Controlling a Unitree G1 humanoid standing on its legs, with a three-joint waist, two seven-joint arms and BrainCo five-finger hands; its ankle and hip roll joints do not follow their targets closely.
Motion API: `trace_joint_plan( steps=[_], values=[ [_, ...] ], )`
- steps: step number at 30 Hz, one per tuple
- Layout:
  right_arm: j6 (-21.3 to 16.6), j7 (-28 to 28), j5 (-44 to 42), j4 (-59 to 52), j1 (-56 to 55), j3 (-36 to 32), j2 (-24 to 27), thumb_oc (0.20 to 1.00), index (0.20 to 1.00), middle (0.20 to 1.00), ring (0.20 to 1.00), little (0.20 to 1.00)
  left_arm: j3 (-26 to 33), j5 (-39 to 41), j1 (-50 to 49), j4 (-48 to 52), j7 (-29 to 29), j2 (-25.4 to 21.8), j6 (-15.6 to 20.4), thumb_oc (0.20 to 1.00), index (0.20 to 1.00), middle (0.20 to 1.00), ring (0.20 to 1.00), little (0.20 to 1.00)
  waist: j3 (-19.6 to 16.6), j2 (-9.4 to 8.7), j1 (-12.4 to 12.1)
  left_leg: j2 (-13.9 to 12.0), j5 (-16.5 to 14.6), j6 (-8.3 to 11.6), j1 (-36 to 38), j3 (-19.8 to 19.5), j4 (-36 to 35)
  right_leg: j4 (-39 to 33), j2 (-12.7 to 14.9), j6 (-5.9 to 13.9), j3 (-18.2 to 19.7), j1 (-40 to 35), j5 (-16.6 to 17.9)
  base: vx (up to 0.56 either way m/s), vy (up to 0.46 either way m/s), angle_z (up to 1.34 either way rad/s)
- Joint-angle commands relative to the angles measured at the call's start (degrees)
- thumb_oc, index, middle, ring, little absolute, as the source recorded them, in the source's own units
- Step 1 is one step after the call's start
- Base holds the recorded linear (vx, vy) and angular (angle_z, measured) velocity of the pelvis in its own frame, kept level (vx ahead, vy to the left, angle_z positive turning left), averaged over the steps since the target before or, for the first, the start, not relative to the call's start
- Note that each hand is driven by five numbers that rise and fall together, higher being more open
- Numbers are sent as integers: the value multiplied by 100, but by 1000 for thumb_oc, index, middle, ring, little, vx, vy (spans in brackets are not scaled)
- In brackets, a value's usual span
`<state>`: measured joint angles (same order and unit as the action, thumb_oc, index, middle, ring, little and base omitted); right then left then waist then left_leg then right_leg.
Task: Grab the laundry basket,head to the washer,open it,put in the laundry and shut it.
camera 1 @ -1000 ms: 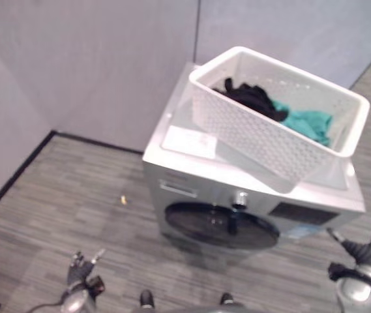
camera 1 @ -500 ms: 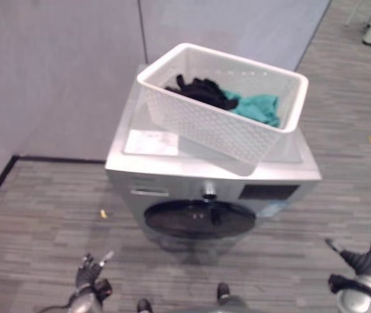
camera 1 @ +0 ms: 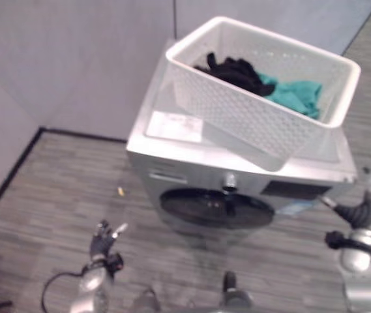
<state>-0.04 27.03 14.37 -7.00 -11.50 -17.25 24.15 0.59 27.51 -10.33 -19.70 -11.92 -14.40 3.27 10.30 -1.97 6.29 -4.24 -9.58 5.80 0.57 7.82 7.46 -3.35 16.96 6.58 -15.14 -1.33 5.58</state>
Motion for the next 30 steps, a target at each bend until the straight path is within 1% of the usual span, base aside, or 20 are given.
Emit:
trace_joint_plan(
  steps=[1,2,3,4,5,6,7,8,10,11,12,15,16,17,18,21,23,24,27,30],
  values=[
    [-84,226,418,209,527,-134,293,1000,1000,1000,1000,1000,254,-267,178,-5,150,-159,202,1000,1000,1000,1000,1000,-102,209,-191,-151,-638,-352,794,7,-130,208,64,329,53,891,198,-140,155,-26],
    [-18,319,480,238,854,19,240,1000,1000,1000,1000,1000,297,-326,171,16,122,-233,215,1000,1000,1000,1000,1000,-38,275,-309,-76,-614,-449,766,100,-144,473,240,402,-126,1039,292,-224,192,-30],
    [28,321,503,215,990,102,225,1000,1000,1000,1000,1000,366,-225,192,21,100,-258,209,1000,1000,1000,1000,1000,25,339,-390,-78,-600,-508,702,167,-110,738,276,395,-221,1035,101,-194,109,-43],
    [32,321,504,215,1004,104,224,1000,1000,1000,1000,1000,373,-221,201,22,100,-260,207,1000,1000,1000,1000,1000,34,318,-384,-59,-575,-508,687,167,-110,756,297,383,-214,1058,105,-161,52,-65],
    [58,298,530,221,1072,150,218,1000,1000,1000,1000,1000,398,-168,193,13,110,-280,202,1000,1000,1000,1000,1000,59,353,-423,-53,-537,-539,617,184,-86,956,320,311,-239,991,-60,-221,20,-70],
    [67,237,583,244,1098,152,199,1000,1000,1000,1000,1000,442,-403,168,-17,128,-383,142,1000,1000,1000,1000,1000,27,413,-564,5,-374,-679,345,48,-12,1759,156,157,-10,684,-669,-220,20,-18],
    [65,236,583,244,1096,148,197,1000,1000,1000,1000,1000,441,-407,167,-11,128,-384,139,1000,1000,1000,1000,1000,20,398,-560,19,-343,-680,323,45,-16,1768,172,145,-11,708,-660,-197,-37,42],
    [64,272,603,273,1156,170,194,1000,1000,1000,1000,1000,523,-418,101,-45,119,-393,148,1000,1000,1000,1000,1000,-47,406,-688,0,-275,-688,216,59,9,2034,143,141,-94,531,-843,-61,-81,70],
    [15,195,583,284,1086,188,183,1000,1000,1000,1000,1000,587,-421,0,-54,143,-378,121,1000,1000,1000,1000,1000,-175,310,-865,28,-202,-645,40,31,66,1863,97,67,-187,119,-1096,-61,-168,34],
    [-1,181,566,266,1054,198,164,1000,1000,1000,1000,1000,600,-420,-89,-56,142,-346,127,1000,1000,1000,1000,1000,-205,262,-916,11,-176,-606,4,-18,90,1775,43,65,-151,9,-1142,-89,-241,0],
    [-11,163,554,198,1030,235,175,1000,1000,1000,1000,1000,638,-403,-127,-71,108,-320,116,1000,1000,1000,1000,1000,-205,207,-961,-62,-137,-554,-88,-13,181,1656,-51,78,-68,-78,-1263,-113,-237,-5],
    [-134,104,653,-45,991,236,280,1000,1000,1000,1000,1000,679,-429,-255,-58,165,-269,87,1000,1000,1000,1000,1000,-239,103,-1043,-293,-25,-450,-243,24,376,1291,-240,-11,-26,-244,-1425,-100,-228,-12],
    [-130,98,659,-57,983,234,276,1000,1000,1000,1000,1000,679,-430,-260,-56,167,-268,87,1000,1000,1000,1000,1000,-235,116,-1046,-318,-34,-435,-242,23,394,1266,-267,-26,-27,-264,-1418,-128,-270,-36],
    [-232,44,780,-394,913,232,303,1000,1000,1000,1000,1000,640,-435,-251,-96,171,-238,66,1000,1000,1000,1000,1000,-215,64,-1011,-511,109,-336,-324,27,488,1116,-435,-101,-5,-327,-1494,-138,-247,-39],
    [-286,40,821,-541,806,183,321,1000,1000,1000,1000,1000,608,-416,-245,-103,163,-203,66,1000,1000,1000,1000,1000,-199,52,-982,-622,216,-282,-371,16,511,1038,-536,-148,-16,-368,-1528,-188,-292,-35],
    [-398,81,871,-1032,487,45,276,1000,1000,1000,1000,1000,491,-273,-170,-170,126,-105,55,1000,1000,1000,1000,1000,-191,64,-830,-823,537,-143,-410,-23,339,832,-774,-238,-59,-435,-1578,-142,-174,-13],
    [-440,59,860,-1181,388,54,232,1000,1000,1000,1000,1000,439,-235,-155,-201,121,-73,40,1000,1000,1000,1000,1000,-197,75,-778,-875,623,-108,-406,-8,261,729,-836,-258,-80,-497,-1577,-102,-91,24],
    [-486,-2,906,-1339,187,156,212,1000,1000,1000,1000,1000,344,-198,-148,-250,118,2,16,1000,1000,1000,1000,1000,-202,100,-691,-944,732,-56,-385,49,158,619,-894,-274,-99,-545,-1576,-78,-57,18],
    [-493,-70,951,-1443,20,207,216,1000,1000,1000,1000,1000,301,-190,-163,-290,118,32,23,1000,1000,1000,1000,1000,-213,127,-647,-961,799,-29,-330,62,48,570,-929,-287,-109,-577,-1559,-56,-23,6],
    [-475,-100,1110,-1502,-502,362,215,1000,1000,1000,1000,1000,163,-153,-199,-364,95,91,44,1000,1000,1000,1000,1000,-242,201,-501,-1018,930,34,-212,139,-164,524,-957,-302,-118,-610,-1542,-54,20,5]
  ],
)
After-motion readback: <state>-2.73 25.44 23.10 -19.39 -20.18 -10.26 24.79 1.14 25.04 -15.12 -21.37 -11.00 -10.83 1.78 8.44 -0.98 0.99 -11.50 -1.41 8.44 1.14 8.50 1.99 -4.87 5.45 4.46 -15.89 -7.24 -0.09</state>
